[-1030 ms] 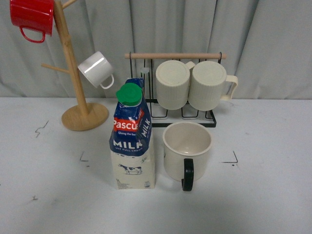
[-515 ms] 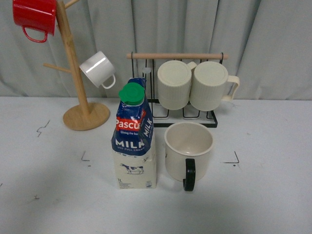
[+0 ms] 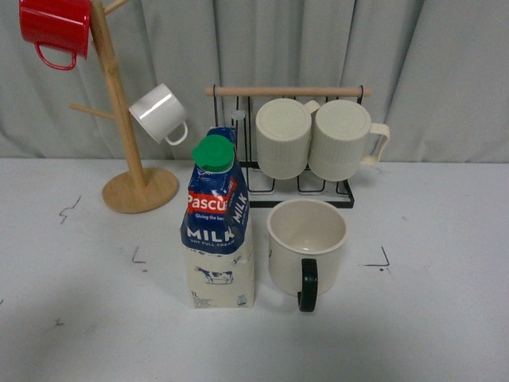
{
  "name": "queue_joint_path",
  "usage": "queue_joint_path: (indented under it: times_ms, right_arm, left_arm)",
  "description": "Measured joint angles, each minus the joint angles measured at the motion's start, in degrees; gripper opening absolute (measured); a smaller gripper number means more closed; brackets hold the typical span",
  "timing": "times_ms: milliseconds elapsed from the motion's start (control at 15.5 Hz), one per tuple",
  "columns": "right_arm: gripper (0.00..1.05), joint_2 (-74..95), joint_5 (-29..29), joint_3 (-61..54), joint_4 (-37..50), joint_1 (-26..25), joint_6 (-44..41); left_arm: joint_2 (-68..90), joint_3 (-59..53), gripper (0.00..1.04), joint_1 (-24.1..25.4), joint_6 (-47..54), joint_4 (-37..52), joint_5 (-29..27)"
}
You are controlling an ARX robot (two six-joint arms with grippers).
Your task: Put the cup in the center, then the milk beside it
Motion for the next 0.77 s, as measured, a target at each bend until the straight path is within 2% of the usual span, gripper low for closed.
queue_joint_path:
  times_ms: [773]
  right_arm:
    - [0.98,0.0,0.0,0.0,0.0,0.0,0.0]
  left_arm:
    - [-13.9,-3.7,0.02,0.0,0.0,-9.5,0.0]
